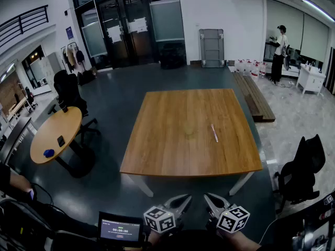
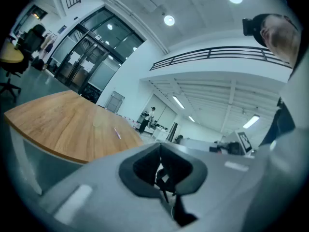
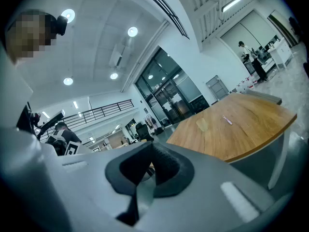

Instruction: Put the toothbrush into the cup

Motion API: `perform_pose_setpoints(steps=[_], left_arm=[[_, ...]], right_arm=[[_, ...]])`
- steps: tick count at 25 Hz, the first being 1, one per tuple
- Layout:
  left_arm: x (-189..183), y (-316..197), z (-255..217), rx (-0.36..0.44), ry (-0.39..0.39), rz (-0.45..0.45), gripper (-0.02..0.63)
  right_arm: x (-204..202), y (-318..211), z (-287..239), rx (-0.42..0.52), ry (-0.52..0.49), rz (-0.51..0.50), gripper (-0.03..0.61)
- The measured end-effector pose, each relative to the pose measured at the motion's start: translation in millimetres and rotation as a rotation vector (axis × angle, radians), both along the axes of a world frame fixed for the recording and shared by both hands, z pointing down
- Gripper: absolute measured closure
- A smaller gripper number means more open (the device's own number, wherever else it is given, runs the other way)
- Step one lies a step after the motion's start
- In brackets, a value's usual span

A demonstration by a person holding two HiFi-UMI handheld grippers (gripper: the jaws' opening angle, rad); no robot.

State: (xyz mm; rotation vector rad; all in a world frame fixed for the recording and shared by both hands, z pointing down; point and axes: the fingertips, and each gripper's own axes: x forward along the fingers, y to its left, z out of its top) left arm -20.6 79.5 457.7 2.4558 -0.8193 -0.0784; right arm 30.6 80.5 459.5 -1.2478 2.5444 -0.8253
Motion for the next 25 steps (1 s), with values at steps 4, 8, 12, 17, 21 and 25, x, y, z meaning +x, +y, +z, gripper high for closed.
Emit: perform_pose_setpoints(steps=[4,8,12,17,21,25], left_arm=[[3.9,0.1,-0.3,0.002,0.003,0.001,0.611],[6.3,0.7,0.1,0.001,0.003,0.003,0.611],[12.1,2.4,3.1,0.000,0.002,0.005,0.611],[9.3,10.2,3.4,0.003,0.000,0.005,0.611],[15.0,4.4,5.1,0.042,0.030,0.001,0.611],[26.0,2.4,2.1,0.027,0.026,-0.015,0.611]], right_arm=[[3.9,0.7,-0.3,0.002,0.003,0.003,0.572],[6.6,1.5,-0.4,0.004,0.005,0.006,0.572],[11.8,3.4,2.6,0.003,0.007,0.005,0.572],[8.7,12.6,-2.6,0.028,-0.004,-0.003,0.572],[14.2,8.4,-11.1,0.050,-0.005,-0.020,0.572],[26.8,6.2,-14.5,0.027,-0.020,-0.028,0.572]])
